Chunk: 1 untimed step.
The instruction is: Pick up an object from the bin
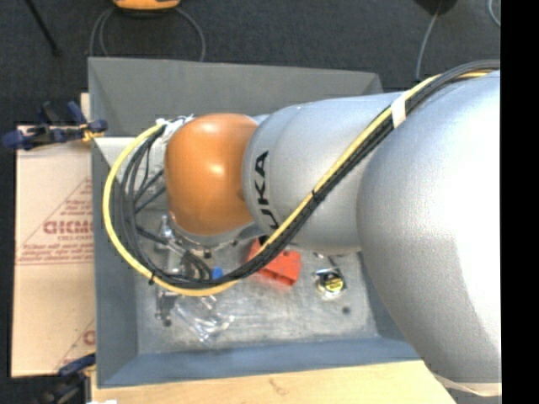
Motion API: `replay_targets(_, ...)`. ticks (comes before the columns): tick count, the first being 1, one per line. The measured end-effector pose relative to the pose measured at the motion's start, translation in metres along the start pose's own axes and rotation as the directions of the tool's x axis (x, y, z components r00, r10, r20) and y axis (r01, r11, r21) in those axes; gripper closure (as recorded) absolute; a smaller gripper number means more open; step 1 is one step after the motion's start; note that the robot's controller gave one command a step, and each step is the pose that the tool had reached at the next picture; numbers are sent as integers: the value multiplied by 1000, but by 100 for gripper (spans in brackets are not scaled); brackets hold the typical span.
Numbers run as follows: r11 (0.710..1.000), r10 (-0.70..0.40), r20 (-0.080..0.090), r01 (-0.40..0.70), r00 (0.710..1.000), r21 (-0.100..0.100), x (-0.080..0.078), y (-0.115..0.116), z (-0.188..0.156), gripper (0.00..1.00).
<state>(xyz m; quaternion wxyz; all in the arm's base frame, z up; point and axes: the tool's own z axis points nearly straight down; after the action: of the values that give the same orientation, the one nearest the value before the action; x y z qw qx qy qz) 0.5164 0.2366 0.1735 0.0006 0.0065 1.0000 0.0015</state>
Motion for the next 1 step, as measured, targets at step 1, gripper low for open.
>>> replay_targets(1, 998, 55, -6, -55, 998, 6, 0, -65, 66, 0)
